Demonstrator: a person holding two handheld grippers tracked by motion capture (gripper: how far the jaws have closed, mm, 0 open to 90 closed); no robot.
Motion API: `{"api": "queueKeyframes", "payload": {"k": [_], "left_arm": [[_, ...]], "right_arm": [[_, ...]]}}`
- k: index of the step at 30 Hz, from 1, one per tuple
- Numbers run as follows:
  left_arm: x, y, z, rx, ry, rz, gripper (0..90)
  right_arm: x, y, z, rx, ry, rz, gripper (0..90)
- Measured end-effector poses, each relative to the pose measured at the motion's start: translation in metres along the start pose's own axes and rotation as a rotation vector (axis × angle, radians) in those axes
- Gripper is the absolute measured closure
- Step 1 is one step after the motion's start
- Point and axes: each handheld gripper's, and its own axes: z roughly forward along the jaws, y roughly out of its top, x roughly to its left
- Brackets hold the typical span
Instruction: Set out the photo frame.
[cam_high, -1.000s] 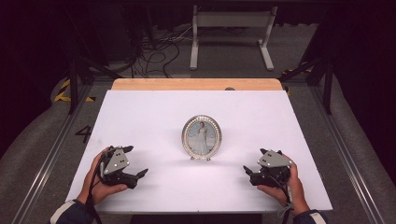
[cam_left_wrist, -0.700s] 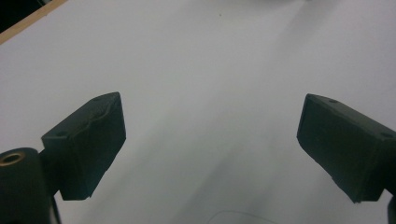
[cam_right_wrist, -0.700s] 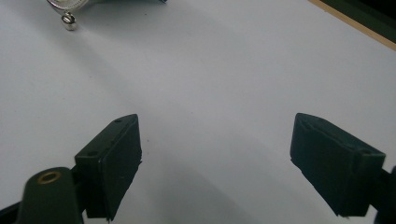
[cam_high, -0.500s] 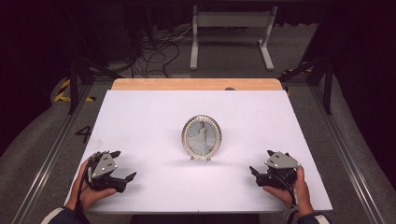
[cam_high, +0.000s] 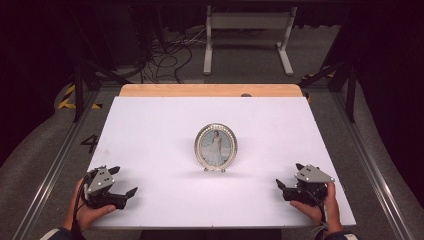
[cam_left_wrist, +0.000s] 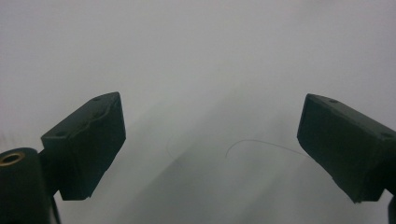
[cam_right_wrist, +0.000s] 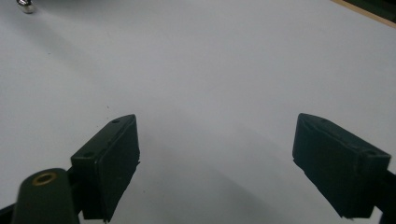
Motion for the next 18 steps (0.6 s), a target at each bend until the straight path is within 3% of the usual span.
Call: {"api": "queueKeyframes", "payload": {"k": [6, 18], "left_arm": [[-0.0020, 0.0021, -0.0007, -0.012, 0.012, -0.001, 8.5], [-0.0031, 0.0025, -0.0014, -0.020, 0.019, 0.002, 8.5]], "right_arm": [[-0.0062, -0.0058, -0.0023, -0.014, -0.004, 0.046, 13.6], [-0.0006, -0.0029, -0.0008, -0.024, -0.011, 0.029, 12.9]]}}
